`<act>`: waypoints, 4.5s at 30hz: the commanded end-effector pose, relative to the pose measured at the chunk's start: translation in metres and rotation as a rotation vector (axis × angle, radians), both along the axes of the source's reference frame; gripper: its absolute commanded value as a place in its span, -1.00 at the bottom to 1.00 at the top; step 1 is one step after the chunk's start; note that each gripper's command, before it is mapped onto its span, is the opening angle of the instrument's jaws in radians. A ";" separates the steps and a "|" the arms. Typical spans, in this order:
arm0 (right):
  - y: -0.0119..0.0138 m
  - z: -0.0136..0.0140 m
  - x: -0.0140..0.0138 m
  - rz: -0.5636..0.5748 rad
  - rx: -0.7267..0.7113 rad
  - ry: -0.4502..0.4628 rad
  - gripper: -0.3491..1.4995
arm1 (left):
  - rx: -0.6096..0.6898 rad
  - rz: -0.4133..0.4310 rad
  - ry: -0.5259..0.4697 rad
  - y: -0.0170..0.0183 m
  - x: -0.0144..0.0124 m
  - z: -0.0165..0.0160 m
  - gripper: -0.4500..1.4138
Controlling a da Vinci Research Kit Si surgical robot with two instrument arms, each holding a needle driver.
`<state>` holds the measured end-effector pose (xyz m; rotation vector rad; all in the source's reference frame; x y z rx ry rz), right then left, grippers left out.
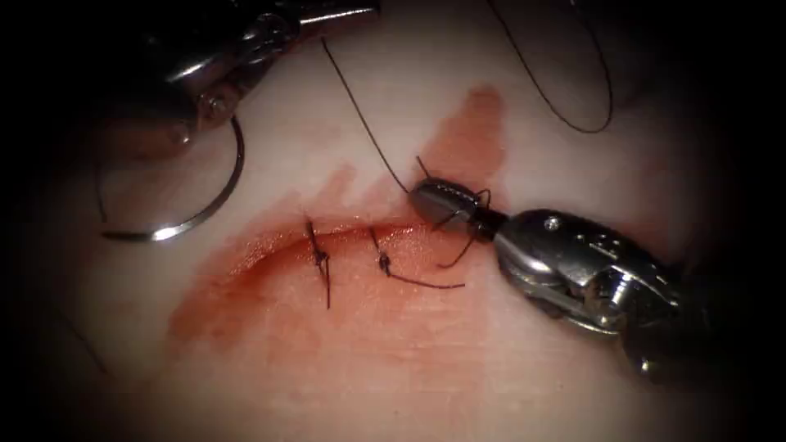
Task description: Wound Closure
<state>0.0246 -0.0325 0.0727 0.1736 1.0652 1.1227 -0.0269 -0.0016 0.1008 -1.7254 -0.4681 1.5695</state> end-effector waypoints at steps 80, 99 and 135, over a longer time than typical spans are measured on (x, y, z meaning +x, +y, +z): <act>-0.0136 -0.0111 -0.0032 -0.556 0.000 0.164 0.80 | -0.223 0.087 0.281 0.0067 -0.0080 -0.0043 -1.00; 0.0000 -0.0066 -0.0008 -0.518 -0.059 0.165 0.25 | -0.196 0.065 0.183 0.0011 -0.0064 -0.0141 -1.00; 0.0064 0.0022 0.0117 -0.130 -0.154 0.191 -1.00 | -0.101 -0.072 0.289 -0.0093 -0.0033 -0.0180 -1.00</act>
